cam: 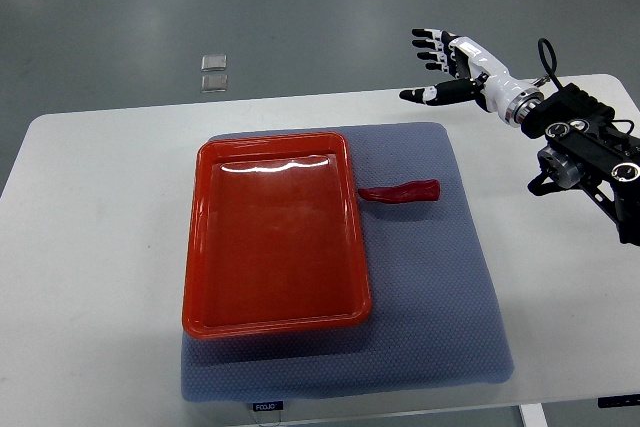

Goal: Place red pepper on red tray
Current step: 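Reach the right hand down toward the red pepper beside the tray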

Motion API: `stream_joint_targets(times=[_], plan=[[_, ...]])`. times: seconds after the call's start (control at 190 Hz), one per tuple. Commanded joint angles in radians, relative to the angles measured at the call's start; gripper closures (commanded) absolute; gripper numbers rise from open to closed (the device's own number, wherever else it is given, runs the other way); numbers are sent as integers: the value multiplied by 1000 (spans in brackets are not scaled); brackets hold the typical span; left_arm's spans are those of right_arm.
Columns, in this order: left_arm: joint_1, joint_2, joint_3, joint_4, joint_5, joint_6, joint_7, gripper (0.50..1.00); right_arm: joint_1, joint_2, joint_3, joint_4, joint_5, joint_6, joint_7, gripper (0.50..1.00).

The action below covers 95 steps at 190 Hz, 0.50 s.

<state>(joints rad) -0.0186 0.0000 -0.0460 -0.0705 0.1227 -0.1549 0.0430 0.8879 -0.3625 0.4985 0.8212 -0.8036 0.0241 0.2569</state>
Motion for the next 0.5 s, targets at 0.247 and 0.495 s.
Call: stream_joint_targets(times=[0.247, 0.495], plan=[[0, 0, 0, 0, 0, 0, 0, 500, 111, -75, -321, 69, -313, -13, 21, 595], [0, 0, 0, 0, 0, 0, 0, 500, 158, -108, -494, 96, -467, -49, 12, 597]])
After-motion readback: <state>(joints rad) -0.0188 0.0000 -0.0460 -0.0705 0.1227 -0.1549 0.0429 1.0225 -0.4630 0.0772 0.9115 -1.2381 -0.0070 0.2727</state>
